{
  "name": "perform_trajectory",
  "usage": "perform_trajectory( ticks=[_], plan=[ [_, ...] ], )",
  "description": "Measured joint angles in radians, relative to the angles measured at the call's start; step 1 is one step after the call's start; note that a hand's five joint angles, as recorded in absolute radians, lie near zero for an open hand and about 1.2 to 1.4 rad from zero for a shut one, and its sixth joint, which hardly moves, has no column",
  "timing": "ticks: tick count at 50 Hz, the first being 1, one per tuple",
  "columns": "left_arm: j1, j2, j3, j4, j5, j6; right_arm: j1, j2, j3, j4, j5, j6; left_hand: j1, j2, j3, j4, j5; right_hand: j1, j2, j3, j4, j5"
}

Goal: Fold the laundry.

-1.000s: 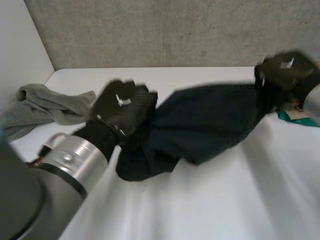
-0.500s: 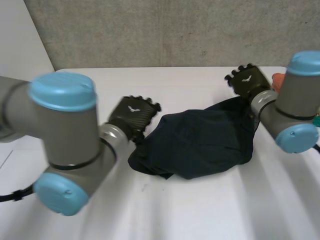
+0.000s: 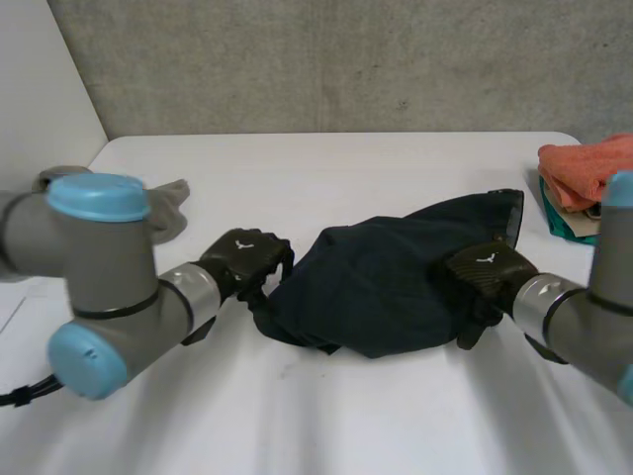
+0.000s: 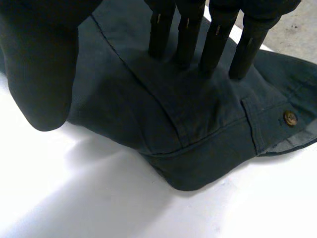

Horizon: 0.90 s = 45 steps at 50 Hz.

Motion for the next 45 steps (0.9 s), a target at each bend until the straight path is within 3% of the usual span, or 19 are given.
perform_trajectory(
  ticks=[2,5,6,8,14,20,26,32,38,45],
  plan=[
    [-0.01,-0.054,0.056,-0.02,-0.006,0.002,0.011,0.038,0.004,-0.08,0.027,0.004,0.265,0.254,0.255,0.256,0.251,0.135,0.158,0.141,0.135,0.129],
    [-0.019,-0.09,0.101,-0.043,-0.012,0.004,0.02,0.069,-0.004,-0.138,0.056,0.006,0.369,0.369,0.363,0.365,0.36,0.31,0.355,0.333,0.334,0.321],
    [-0.031,-0.123,0.156,-0.078,-0.02,0.007,0.03,0.102,-0.026,-0.199,0.095,0.006,0.476,0.511,0.516,0.523,0.499,0.578,0.624,0.588,0.599,0.565],
    [-0.043,-0.144,0.214,-0.114,-0.03,0.015,0.039,0.13,-0.063,-0.242,0.128,0.001,0.476,0.521,0.527,0.534,0.499,0.686,0.739,0.697,0.719,0.664],
    [-0.055,-0.127,0.398,-0.155,-0.112,0.076,0.055,0.165,-0.263,-0.282,0.166,-0.05,0.476,0.522,0.528,0.536,0.499,0.686,0.772,0.747,0.774,0.681],
    [-0.026,-0.022,0.599,0.037,-0.279,0.127,0.064,0.151,-0.567,-0.367,0.124,-0.112,0.476,0.523,0.528,0.537,0.499,0.686,0.772,0.763,0.775,0.704],
    [0.001,0.082,0.657,0.289,-0.332,0.129,0.066,0.13,-0.733,-0.609,0.044,-0.083,0.476,0.523,0.528,0.537,0.499,0.686,0.772,0.763,0.775,0.711],
    [0.013,0.165,0.565,0.366,-0.31,0.126,0.055,0.119,-0.755,-0.779,-0.019,-0.009,0.476,0.523,0.528,0.537,0.499,0.686,0.772,0.763,0.775,0.729],
    [0.023,0.241,0.282,0.345,-0.295,0.127,0.048,0.112,-0.639,-0.687,-0.053,0.018,0.476,0.525,0.528,0.537,0.499,0.686,0.772,0.763,0.776,0.729],
    [0.01,0.267,-0.118,0.352,-0.28,0.133,0.052,0.085,-0.326,-0.541,-0.122,-0.03,0.476,0.526,0.528,0.537,0.499,0.686,0.779,0.763,0.778,0.73]
  ],
)
